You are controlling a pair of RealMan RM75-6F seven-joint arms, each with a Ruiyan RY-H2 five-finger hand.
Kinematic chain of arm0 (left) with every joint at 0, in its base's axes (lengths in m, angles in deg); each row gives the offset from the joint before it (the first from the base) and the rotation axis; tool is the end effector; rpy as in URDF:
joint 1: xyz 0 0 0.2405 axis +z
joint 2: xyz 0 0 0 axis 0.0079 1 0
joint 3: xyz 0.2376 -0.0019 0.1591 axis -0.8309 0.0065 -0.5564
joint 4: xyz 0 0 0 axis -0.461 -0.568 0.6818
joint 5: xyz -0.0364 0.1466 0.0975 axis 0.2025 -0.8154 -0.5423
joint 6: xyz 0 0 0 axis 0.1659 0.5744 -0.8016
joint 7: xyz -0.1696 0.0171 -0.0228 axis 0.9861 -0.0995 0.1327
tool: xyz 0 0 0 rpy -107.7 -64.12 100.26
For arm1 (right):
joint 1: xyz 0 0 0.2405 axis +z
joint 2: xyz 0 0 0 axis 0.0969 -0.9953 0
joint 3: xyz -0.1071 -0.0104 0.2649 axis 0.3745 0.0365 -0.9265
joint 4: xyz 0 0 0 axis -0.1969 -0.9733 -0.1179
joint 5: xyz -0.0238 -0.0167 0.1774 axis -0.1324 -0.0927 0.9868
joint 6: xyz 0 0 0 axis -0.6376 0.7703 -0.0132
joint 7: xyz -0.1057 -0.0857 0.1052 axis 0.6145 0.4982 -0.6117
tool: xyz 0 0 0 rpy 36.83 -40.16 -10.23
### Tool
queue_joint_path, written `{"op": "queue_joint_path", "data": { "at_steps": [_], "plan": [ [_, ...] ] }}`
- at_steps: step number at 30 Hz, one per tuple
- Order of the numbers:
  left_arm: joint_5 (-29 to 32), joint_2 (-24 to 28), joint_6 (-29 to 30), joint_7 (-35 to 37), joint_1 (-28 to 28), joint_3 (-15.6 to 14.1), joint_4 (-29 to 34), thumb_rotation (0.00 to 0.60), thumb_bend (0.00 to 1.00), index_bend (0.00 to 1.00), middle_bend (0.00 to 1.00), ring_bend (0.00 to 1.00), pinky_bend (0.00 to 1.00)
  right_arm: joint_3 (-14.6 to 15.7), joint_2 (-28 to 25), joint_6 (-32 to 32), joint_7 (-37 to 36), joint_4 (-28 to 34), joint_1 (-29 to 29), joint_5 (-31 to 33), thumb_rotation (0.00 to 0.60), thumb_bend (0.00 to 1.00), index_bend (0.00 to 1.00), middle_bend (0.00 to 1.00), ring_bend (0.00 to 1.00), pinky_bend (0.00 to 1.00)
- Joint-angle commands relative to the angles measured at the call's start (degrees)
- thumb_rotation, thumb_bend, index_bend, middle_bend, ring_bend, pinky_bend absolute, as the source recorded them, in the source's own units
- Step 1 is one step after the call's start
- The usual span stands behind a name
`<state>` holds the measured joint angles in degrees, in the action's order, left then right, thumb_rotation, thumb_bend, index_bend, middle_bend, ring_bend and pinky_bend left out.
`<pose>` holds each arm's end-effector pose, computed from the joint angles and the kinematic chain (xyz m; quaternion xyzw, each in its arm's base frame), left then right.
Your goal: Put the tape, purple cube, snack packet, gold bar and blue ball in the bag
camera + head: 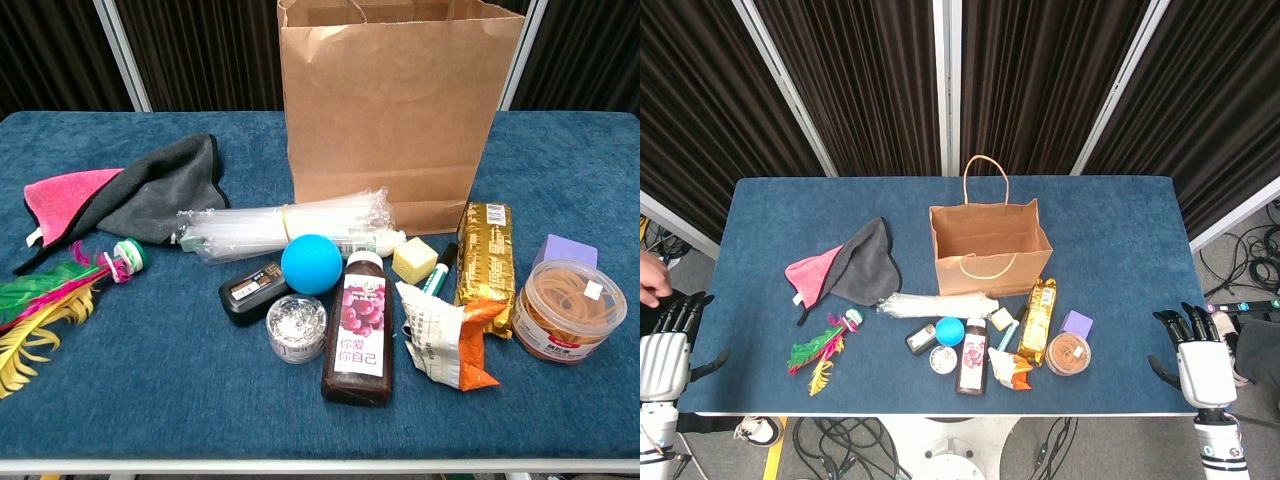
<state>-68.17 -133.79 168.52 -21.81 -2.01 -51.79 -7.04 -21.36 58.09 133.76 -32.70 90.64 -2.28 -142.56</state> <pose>-0.3586 0.1969 0.1578 -0.5501 -0.3882 -0.4296 0.6018 -0.3381 -0.2007 0.1349 0.6023 -0.3292 0.4041 0.6046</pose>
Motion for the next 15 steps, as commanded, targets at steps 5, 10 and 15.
{"op": "queue_joint_path", "data": {
  "at_steps": [5,10,15],
  "plan": [
    [-0.03,-0.31,-0.95,0.35,-0.13,-0.51,0.05,0.6,0.22,0.22,0.26,0.17,0.25,-0.51,-1.38,-0.68,-0.37,2.78,0.1,1.17,0.6,0.08,0.25,0.25,0.11,0.14],
    [-0.09,-0.32,-1.94,0.59,-0.72,-0.5,0.08,0.6,0.22,0.22,0.26,0.17,0.25,-0.47,-2.95,-2.79,-0.92,6.08,0.72,2.05,0.6,0.08,0.25,0.25,0.11,0.14],
    [-0.34,-0.72,-2.16,1.1,-0.63,-0.99,-0.33,0.6,0.22,0.22,0.26,0.17,0.25,0.95,-5.57,-6.89,-1.39,10.9,2.03,1.85,0.6,0.08,0.25,0.25,0.11,0.14]
  ]
}}
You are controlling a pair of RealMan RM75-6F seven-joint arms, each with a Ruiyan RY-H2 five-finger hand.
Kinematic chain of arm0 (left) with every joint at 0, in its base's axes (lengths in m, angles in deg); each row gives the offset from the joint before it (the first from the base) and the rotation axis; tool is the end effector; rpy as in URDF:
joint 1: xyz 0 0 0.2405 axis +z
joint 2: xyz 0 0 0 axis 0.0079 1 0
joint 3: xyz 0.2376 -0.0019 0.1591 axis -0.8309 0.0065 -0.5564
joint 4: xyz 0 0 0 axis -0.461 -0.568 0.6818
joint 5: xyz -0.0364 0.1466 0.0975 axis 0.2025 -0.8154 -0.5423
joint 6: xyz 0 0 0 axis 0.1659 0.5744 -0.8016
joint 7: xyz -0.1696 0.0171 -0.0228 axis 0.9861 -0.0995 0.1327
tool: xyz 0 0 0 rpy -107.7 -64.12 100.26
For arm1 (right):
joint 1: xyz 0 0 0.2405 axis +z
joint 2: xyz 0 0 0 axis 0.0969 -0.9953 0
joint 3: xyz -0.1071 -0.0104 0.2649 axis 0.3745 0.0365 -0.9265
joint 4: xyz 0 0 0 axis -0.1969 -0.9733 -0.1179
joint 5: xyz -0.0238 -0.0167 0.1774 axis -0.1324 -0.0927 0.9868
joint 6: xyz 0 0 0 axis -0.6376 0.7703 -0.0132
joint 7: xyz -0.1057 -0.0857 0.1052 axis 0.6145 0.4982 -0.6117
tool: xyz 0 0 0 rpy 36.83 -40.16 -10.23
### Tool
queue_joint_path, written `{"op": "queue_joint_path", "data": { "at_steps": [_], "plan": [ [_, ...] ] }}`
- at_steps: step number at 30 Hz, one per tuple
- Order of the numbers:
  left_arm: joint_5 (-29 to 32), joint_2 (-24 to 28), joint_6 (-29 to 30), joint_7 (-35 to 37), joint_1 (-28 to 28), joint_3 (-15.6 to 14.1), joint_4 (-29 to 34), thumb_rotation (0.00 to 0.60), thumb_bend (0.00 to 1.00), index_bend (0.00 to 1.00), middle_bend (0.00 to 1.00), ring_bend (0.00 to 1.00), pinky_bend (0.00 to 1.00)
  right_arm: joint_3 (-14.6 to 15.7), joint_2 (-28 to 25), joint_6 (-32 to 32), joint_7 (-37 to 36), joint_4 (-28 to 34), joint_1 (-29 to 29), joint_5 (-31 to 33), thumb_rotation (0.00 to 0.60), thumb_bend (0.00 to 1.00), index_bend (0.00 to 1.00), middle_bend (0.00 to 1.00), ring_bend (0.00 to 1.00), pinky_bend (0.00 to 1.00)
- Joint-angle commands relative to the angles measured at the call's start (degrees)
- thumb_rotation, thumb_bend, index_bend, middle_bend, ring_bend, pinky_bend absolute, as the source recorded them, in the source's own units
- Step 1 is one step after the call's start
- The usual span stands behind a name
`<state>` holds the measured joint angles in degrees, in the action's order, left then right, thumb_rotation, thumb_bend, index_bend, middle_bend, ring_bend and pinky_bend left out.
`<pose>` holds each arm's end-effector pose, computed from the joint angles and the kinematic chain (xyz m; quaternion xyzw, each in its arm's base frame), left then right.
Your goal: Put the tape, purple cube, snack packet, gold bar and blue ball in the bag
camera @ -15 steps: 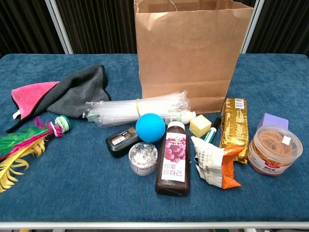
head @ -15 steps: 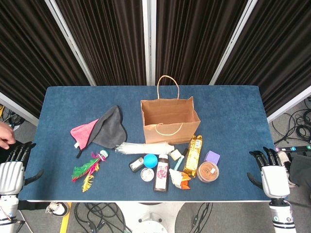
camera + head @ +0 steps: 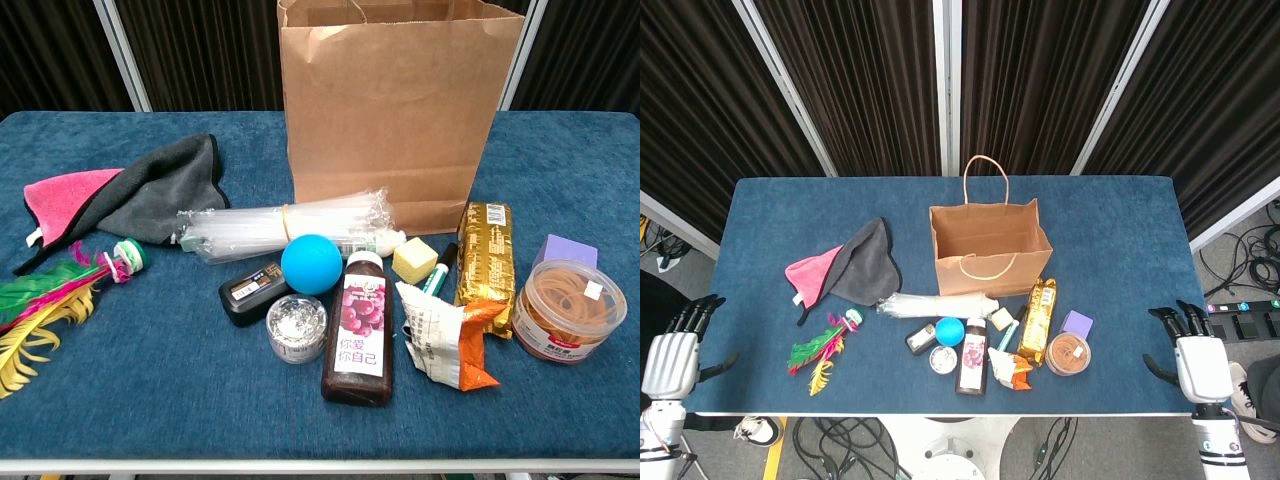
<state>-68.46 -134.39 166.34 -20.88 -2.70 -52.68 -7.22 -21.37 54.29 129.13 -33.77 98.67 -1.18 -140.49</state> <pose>-0.3587 0.1991 0.1453 -0.5599 -0.4070 -0.4250 0.5833 -0.3279 -0.2073 0.1378 0.5979 -0.3809 0.4082 0.5751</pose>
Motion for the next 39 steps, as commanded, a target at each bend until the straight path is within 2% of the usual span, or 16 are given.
{"op": "queue_joint_path", "data": {
  "at_steps": [1,7,12,17,25,39],
  "plan": [
    [-0.01,-0.31,0.05,0.5,0.13,-0.12,-0.43,0.6,0.22,0.22,0.26,0.17,0.25,1.3,-2.33,-2.91,0.1,3.9,1.3,-0.72,0.6,0.07,0.25,0.25,0.11,0.14],
    [-0.26,-0.77,0.51,1.7,0.54,-0.44,-1.08,0.6,0.22,0.22,0.26,0.17,0.25,2.69,-4.41,-8.16,4.03,11.71,2.92,0.55,0.6,0.04,0.25,0.25,0.11,0.12],
    [-0.14,-0.19,1.08,3.69,0.87,-0.23,-0.96,0.6,0.22,0.22,0.26,0.17,0.25,2.69,-4.73,-11.88,12.26,16.4,4.64,2.68,0.6,0.01,0.25,0.24,0.11,0.11],
    [-0.43,0.27,1.35,5.62,0.97,-0.25,-1.34,0.6,0.22,0.22,0.26,0.17,0.25,3.37,-4.28,-16.62,20.24,19.56,6.57,5.98,0.6,0.0,0.16,0.17,0.04,0.07],
    [-0.08,0.35,1.36,7.95,1.18,-0.07,-2.67,0.6,0.22,0.22,0.26,0.17,0.25,3.18,-1.23,-19.51,27.55,20.23,8.58,10.41,0.6,0.0,0.13,0.14,0.01,0.05],
    [0.28,-0.17,0.9,10.06,1.4,-0.13,-4.68,0.6,0.22,0.22,0.26,0.17,0.25,2.45,3.26,-20.47,31.12,18.1,10.85,14.56,0.6,0.0,0.13,0.15,0.02,0.05]
  ]
}}
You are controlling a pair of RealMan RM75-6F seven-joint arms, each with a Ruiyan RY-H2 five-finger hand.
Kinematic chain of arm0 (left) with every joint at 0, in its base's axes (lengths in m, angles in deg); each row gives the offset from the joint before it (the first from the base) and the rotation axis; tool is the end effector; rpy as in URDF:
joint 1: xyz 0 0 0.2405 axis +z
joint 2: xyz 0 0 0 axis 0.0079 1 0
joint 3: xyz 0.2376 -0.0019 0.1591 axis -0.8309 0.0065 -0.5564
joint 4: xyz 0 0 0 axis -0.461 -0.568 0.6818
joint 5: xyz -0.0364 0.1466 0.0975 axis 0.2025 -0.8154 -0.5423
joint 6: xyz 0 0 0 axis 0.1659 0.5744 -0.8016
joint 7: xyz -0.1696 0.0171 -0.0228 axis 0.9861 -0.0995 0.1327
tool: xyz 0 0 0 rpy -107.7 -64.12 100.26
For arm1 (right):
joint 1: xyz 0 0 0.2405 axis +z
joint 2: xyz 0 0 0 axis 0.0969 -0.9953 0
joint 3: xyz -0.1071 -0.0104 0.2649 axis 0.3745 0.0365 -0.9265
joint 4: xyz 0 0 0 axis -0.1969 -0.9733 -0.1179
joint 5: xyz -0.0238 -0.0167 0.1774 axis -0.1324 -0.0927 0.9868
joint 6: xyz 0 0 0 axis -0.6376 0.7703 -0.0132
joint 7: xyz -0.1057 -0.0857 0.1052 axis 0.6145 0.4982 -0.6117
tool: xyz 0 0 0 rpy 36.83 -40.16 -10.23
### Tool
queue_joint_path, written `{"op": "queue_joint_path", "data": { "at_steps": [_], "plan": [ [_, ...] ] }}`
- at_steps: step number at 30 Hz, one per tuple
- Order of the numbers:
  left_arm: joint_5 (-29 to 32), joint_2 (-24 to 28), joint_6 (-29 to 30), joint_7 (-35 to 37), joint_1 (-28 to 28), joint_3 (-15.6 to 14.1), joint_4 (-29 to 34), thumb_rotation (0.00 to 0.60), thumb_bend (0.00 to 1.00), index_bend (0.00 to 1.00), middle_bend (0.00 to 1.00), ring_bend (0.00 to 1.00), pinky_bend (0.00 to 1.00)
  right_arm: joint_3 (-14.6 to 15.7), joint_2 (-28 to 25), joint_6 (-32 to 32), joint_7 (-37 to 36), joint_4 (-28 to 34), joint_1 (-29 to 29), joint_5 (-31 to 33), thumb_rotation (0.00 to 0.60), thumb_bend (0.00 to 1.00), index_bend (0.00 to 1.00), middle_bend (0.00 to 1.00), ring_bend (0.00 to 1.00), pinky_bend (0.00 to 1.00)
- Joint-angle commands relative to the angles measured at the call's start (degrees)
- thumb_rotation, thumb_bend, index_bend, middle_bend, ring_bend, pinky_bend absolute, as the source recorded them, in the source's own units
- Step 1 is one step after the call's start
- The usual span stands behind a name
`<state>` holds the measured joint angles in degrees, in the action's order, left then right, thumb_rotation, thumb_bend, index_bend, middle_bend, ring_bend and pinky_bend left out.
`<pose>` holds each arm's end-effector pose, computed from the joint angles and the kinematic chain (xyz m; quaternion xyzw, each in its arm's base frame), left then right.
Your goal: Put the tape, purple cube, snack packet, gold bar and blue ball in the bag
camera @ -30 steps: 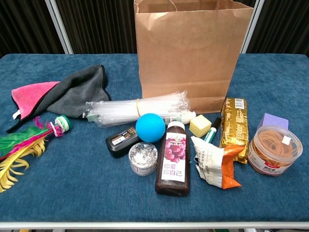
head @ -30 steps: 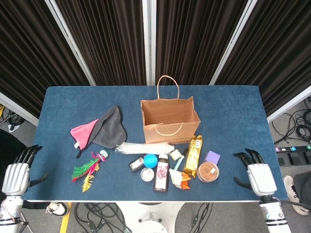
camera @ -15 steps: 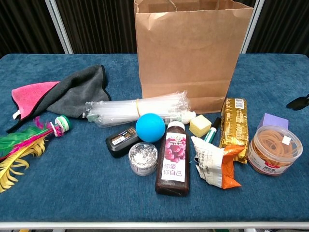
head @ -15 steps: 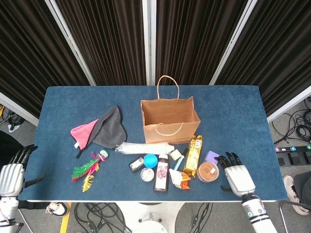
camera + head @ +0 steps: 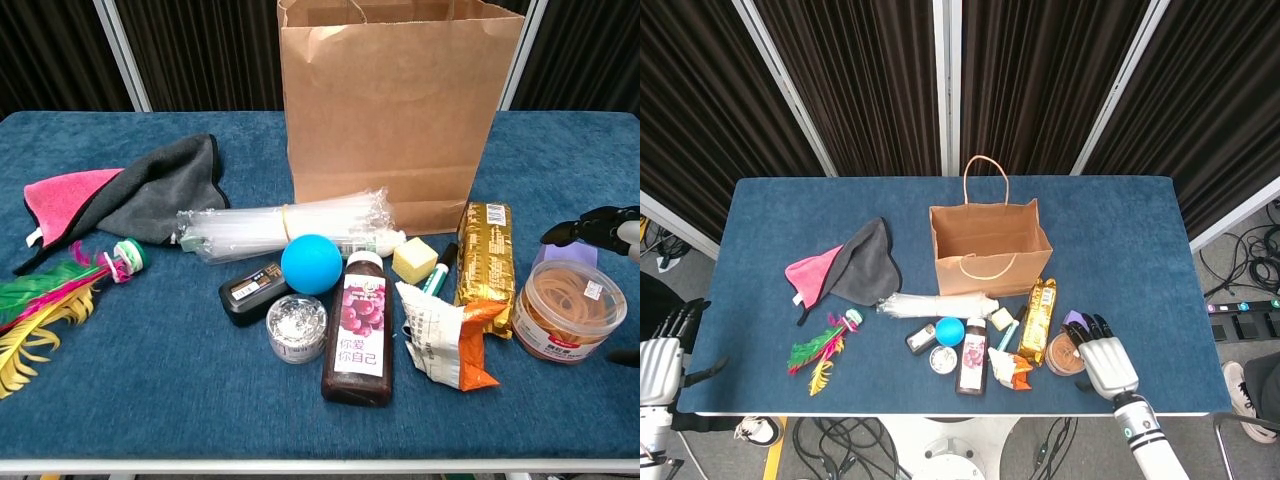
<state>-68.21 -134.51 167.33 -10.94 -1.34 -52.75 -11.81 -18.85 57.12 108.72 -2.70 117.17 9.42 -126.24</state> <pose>-0.3749 0.1903 0.1550 -0.5300 -0.4335 -0.4514 0.5723 -0.2639 -0.2299 0.0438 0.7354 -0.4048 0.2675 0.4730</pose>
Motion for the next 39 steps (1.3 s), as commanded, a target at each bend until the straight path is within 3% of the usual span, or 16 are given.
{"op": "queue_joint_path", "data": {
  "at_steps": [1,16,29,39],
  "plan": [
    [0.01,-0.07,-0.17,0.19,0.07,-0.15,-0.18,0.6,0.22,0.22,0.26,0.17,0.25,-0.11,0.7,-0.05,-0.14,-0.68,0.39,0.4,0.6,0.0,0.13,0.15,0.02,0.05],
    [-0.12,-0.24,-0.64,0.6,0.04,-0.37,-0.61,0.6,0.22,0.22,0.26,0.17,0.25,0.33,2.16,-0.03,-1.2,-2.38,1.66,0.81,0.6,0.01,0.18,0.22,0.08,0.05],
    [-0.23,-0.45,-0.91,0.42,0.01,-0.54,-0.58,0.6,0.22,0.22,0.26,0.17,0.25,0.79,2.73,1.73,-2.8,-3.33,1.73,-0.88,0.6,0.07,0.35,0.33,0.16,0.1],
    [-0.21,-0.52,-0.89,0.69,0.07,-0.53,-0.62,0.6,0.22,0.22,0.26,0.17,0.25,0.81,2.34,4.18,-2.89,-2.37,1.29,-2.63,0.6,0.13,0.41,0.37,0.21,0.14]
  ]
}}
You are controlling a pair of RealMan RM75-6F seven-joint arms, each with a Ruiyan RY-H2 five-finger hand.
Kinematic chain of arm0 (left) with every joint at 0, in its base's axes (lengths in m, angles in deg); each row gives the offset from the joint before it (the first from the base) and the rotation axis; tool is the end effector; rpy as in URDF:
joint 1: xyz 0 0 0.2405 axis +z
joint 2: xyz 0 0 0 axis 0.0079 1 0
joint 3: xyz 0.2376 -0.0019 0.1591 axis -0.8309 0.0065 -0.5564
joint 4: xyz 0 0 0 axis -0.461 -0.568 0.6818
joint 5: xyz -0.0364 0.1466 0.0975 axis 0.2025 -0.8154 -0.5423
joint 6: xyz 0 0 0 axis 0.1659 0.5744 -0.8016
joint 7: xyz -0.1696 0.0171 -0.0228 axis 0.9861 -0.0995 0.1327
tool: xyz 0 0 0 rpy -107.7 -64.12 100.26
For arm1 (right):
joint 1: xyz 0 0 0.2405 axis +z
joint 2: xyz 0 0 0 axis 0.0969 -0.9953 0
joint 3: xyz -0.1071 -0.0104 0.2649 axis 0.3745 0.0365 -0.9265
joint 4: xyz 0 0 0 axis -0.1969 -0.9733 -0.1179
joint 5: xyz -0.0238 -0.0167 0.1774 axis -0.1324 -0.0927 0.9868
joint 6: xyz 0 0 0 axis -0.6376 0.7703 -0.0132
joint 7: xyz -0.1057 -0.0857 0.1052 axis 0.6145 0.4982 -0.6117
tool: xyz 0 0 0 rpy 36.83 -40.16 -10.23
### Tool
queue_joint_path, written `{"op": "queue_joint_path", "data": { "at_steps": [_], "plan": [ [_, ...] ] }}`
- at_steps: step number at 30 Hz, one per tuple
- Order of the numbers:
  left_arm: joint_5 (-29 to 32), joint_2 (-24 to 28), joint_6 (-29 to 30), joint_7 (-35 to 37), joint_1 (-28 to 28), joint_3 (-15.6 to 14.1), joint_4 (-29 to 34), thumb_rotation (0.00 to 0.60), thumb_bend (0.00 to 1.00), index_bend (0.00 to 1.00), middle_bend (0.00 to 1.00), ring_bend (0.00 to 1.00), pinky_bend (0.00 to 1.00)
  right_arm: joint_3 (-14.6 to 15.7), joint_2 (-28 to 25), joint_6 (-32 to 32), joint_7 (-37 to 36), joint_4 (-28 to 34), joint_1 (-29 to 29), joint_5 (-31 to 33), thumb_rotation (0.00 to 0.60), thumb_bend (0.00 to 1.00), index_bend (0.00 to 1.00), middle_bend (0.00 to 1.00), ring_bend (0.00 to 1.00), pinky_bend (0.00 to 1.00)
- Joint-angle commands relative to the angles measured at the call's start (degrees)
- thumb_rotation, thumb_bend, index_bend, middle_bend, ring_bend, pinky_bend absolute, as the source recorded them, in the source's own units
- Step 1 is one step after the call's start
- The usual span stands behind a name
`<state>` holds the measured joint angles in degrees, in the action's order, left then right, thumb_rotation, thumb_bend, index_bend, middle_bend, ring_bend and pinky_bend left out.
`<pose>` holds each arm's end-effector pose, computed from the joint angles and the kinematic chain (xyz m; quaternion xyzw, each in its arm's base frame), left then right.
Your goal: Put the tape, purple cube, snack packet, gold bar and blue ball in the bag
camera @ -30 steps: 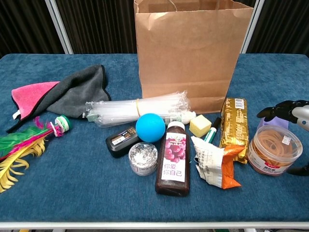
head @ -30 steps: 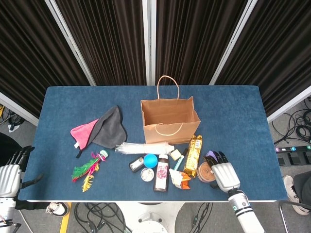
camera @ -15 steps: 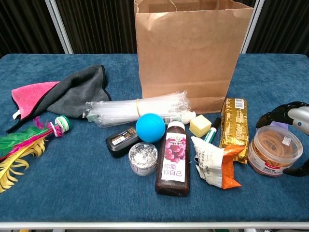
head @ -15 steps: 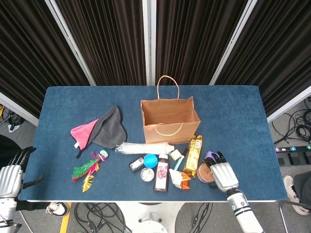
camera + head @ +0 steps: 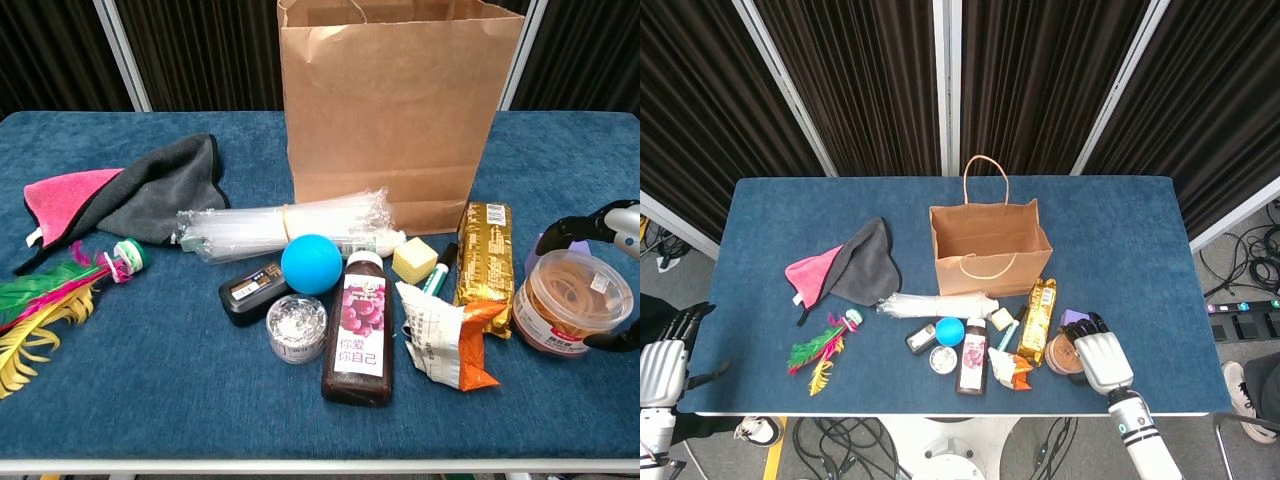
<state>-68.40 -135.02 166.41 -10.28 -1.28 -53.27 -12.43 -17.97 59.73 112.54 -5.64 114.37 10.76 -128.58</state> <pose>-0.3772 0.1886 0.1485 -0.5328 -0.4438 -0.4465 0.5655 -0.2564 -0.2375 0.0395 0.7249 -0.3928 0.3028 0.4780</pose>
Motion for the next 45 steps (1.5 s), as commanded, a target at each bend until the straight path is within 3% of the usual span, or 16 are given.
{"op": "queue_joint_path", "data": {
  "at_steps": [1,11,18,24,27,31,39,45],
  "plan": [
    [-0.05,-0.01,0.04,0.06,0.0,-0.01,0.03,0.6,0.22,0.22,0.26,0.17,0.25,-0.12,-0.52,0.73,0.01,0.92,-0.1,-0.59,0.6,0.13,0.41,0.37,0.21,0.14],
    [-0.41,0.06,-0.16,-0.32,-0.3,-0.07,0.48,0.6,0.22,0.22,0.26,0.17,0.25,-3.52,-8.36,8.35,1.91,12.58,-0.35,-7.73,0.6,0.13,0.41,0.38,0.21,0.16],
    [-0.76,0.09,-0.11,-0.84,-0.59,-0.05,1.05,0.6,0.22,0.22,0.26,0.17,0.25,-11.15,-16.15,12.66,6.77,24.89,1.42,-10.24,0.6,0.13,0.41,0.39,0.23,0.21],
    [-0.85,0.41,-0.4,-1.26,-0.97,0.04,1.87,0.6,0.22,0.22,0.26,0.17,0.25,-20.49,-18.23,11.96,9.83,30.86,6.79,-5.44,0.6,0.13,0.42,0.39,0.23,0.22],
    [-1.06,0.66,-0.61,-1.86,-1.31,0.07,2.35,0.6,0.22,0.22,0.26,0.17,0.25,-25.21,-16.23,9.14,11.91,29.44,12.41,0.08,0.6,0.13,0.42,0.39,0.23,0.23],
    [-0.76,0.86,-0.64,-2.26,-1.45,0.36,2.83,0.6,0.22,0.22,0.26,0.17,0.25,-27.82,-11.57,5.91,15.86,24.59,19.37,6.7,0.6,0.13,0.42,0.39,0.23,0.23],
    [0.26,1.12,-1.36,-2.0,-1.41,0.53,2.5,0.6,0.22,0.22,0.26,0.17,0.25,-27.56,-1.23,4.07,19.89,11.74,28.46,15.8,0.6,0.14,0.42,0.39,0.23,0.23],
    [0.7,1.43,-1.64,-1.49,-1.57,0.86,2.07,0.6,0.22,0.22,0.26,0.17,0.25,-26.73,1.43,2.94,18.32,6.75,31.02,18.91,0.6,0.14,0.42,0.39,0.23,0.23]
  ]
}}
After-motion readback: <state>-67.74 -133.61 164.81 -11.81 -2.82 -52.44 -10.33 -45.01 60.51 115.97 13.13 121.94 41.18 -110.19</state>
